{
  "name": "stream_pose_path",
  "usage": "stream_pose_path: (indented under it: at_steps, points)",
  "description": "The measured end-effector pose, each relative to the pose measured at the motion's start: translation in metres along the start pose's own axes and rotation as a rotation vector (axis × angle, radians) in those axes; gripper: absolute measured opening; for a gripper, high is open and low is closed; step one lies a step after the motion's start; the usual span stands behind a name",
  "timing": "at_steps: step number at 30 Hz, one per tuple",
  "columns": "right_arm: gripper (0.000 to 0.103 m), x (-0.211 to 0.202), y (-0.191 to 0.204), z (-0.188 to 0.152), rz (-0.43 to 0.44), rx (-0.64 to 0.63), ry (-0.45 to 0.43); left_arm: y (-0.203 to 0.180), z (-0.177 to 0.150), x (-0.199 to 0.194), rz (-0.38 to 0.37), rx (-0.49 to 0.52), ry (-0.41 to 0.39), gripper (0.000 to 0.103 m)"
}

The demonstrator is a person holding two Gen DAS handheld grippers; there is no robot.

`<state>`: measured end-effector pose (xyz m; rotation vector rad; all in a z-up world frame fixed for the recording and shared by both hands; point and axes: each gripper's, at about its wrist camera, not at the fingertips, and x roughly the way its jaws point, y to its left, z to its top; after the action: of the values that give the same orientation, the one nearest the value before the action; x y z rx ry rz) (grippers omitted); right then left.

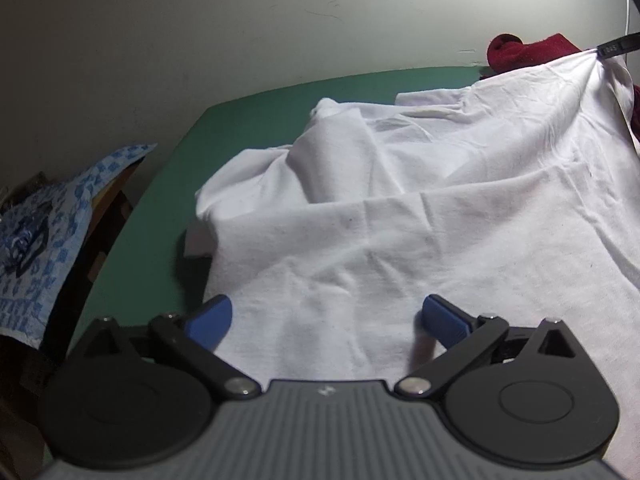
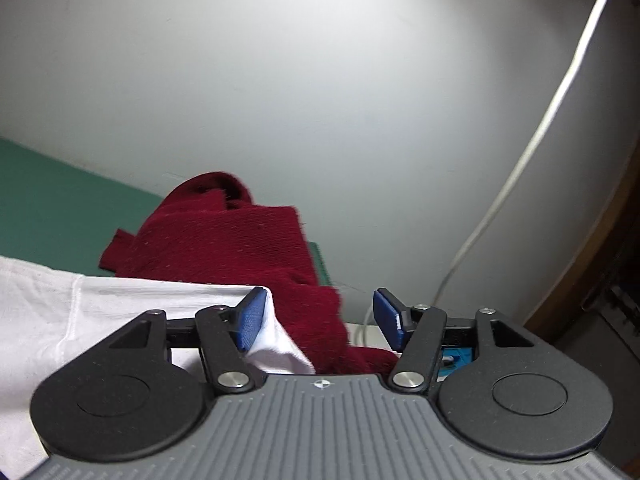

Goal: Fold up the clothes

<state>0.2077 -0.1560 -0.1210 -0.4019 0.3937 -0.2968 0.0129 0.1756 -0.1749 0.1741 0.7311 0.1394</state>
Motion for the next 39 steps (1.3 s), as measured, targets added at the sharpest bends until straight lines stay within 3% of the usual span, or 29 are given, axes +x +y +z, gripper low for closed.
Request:
stream_pose_path:
  at_steps: [2,4,11,12,13,15,16,18,21,22,25,27,30,33,36,39]
  points:
    - [0.055,-0.02,-0.017,-0.002,-0.009,0.068,-0.026,0.001,-0.002,0.0,-0.004,-0.013,-0.007,0.102]
    - [0.038,-0.034,-0.027,-0.006,0.042,0.127,-0.027,0.003,-0.003,0.001,-0.009,-0.026,-0.013,0.102]
    - [0.024,-0.014,0.002,-0.026,0.511,0.205,0.216,0.007,-0.005,0.002,-0.034,-0.046,-0.019,0.102]
    - [0.021,-0.006,0.002,-0.03,0.503,0.215,0.241,0.008,-0.005,0.003,-0.04,-0.047,-0.018,0.102]
    - [0.019,0.004,-0.004,-0.036,0.432,0.239,0.264,0.009,-0.006,0.003,-0.045,-0.055,-0.019,0.102]
    - [0.019,0.015,-0.029,-0.047,0.349,0.382,0.328,0.012,-0.007,0.004,-0.054,-0.072,-0.019,0.102]
    - [0.014,0.015,-0.04,-0.05,0.327,0.452,0.355,0.013,-0.007,0.005,-0.059,-0.081,-0.018,0.102]
    - [0.018,-0.001,-0.05,-0.044,0.301,0.492,0.326,0.015,-0.008,0.006,-0.069,-0.095,-0.016,0.102]
    - [0.024,-0.042,-0.03,-0.026,0.296,0.428,0.205,0.016,-0.008,0.006,-0.074,-0.1,-0.017,0.102]
    - [0.025,-0.056,-0.017,-0.02,0.382,0.409,0.189,0.016,-0.008,0.006,-0.075,-0.102,-0.017,0.102]
    - [0.023,-0.088,0.047,-0.004,0.76,0.27,0.238,0.016,-0.008,0.006,-0.079,-0.104,-0.018,0.102]
    - [0.023,-0.126,0.103,0.016,0.972,0.103,0.19,0.017,-0.009,0.006,-0.084,-0.111,-0.017,0.102]
    - [0.028,-0.158,0.177,0.049,1.176,-0.073,0.152,0.015,-0.01,0.004,-0.088,-0.101,-0.024,0.102]
    - [0.035,-0.182,0.251,0.075,1.242,-0.229,0.131,0.01,-0.012,0.0,-0.093,-0.069,-0.038,0.102]
    - [0.037,-0.201,0.322,0.076,1.15,-0.422,0.085,0.0,-0.014,-0.006,-0.083,-0.008,-0.066,0.102]
    - [0.037,-0.197,0.364,0.067,1.053,-0.554,0.104,-0.004,-0.016,-0.01,-0.081,0.029,-0.085,0.102]
